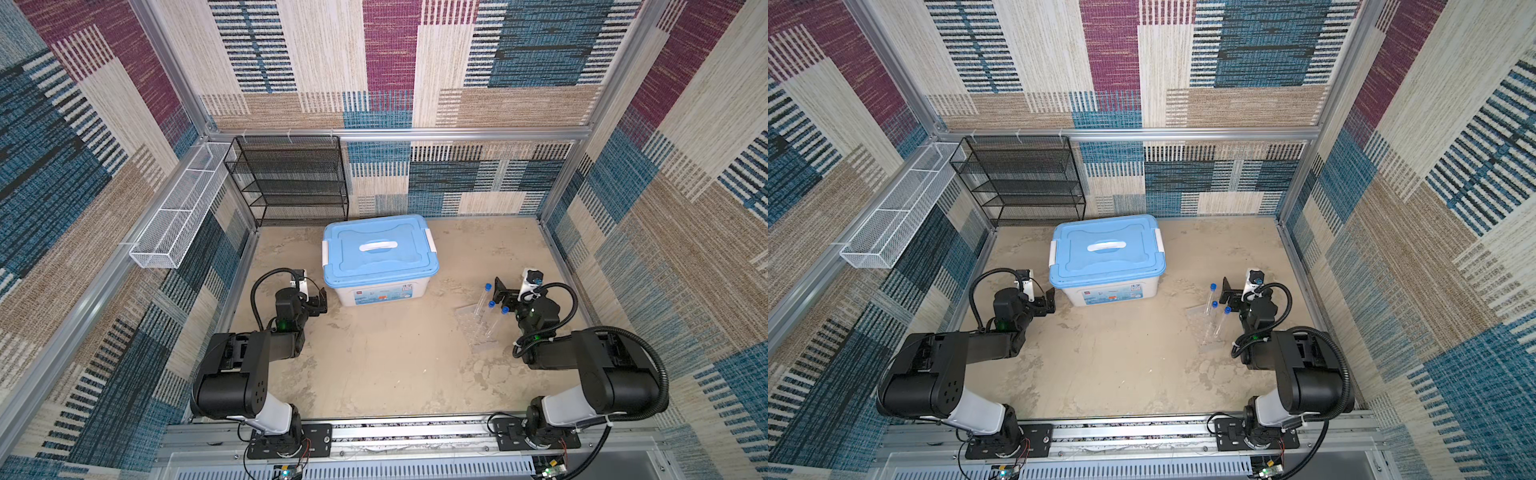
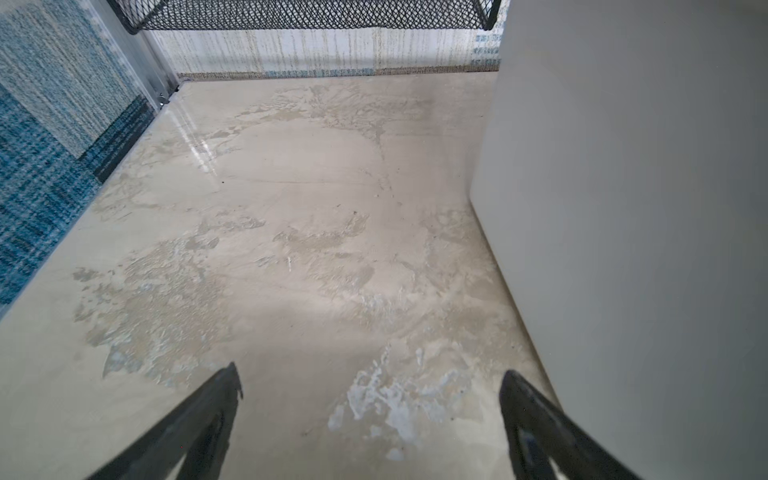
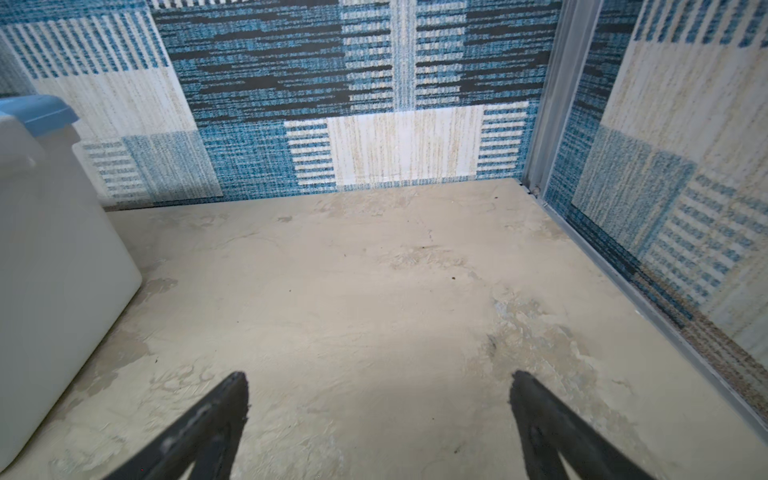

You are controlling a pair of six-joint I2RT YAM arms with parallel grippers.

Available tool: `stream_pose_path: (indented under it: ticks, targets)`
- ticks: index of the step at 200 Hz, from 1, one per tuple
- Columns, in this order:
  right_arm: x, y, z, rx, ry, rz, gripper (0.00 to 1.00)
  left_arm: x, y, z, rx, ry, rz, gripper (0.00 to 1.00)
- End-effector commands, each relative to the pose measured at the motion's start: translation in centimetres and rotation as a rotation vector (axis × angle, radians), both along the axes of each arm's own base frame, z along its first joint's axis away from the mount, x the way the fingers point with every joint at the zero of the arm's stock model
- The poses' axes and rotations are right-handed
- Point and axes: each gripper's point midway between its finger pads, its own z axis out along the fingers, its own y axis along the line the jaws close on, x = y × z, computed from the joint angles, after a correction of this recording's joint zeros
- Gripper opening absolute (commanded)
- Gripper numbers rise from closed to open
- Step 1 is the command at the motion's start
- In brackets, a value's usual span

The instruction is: Organize the chemistry lab equipment

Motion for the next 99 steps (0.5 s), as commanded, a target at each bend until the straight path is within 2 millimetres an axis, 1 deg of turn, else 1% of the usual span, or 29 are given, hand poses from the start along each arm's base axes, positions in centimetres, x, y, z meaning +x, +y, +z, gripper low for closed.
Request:
stream_pose_path:
  ticks: [1, 29, 99]
  targets:
    - [-0.04, 0.91, 1.9, -0.031, -0.091, 0.052, 0.99, 0.57, -1.01, 1.05, -0.011, -0.041, -0.075, 0.99]
    - [0.01, 0.91, 1.82, -0.03, -0.088, 0.051, 0.99, 0.76, -0.66, 0.92, -0.048, -0.029, -0.08, 0.99]
    - [-0.15, 0.67, 1.92, -0.03, -0.096, 0.027, 0.99, 0.73, -0.57, 1.03, -0.047, -0.034, -0.078, 0.99]
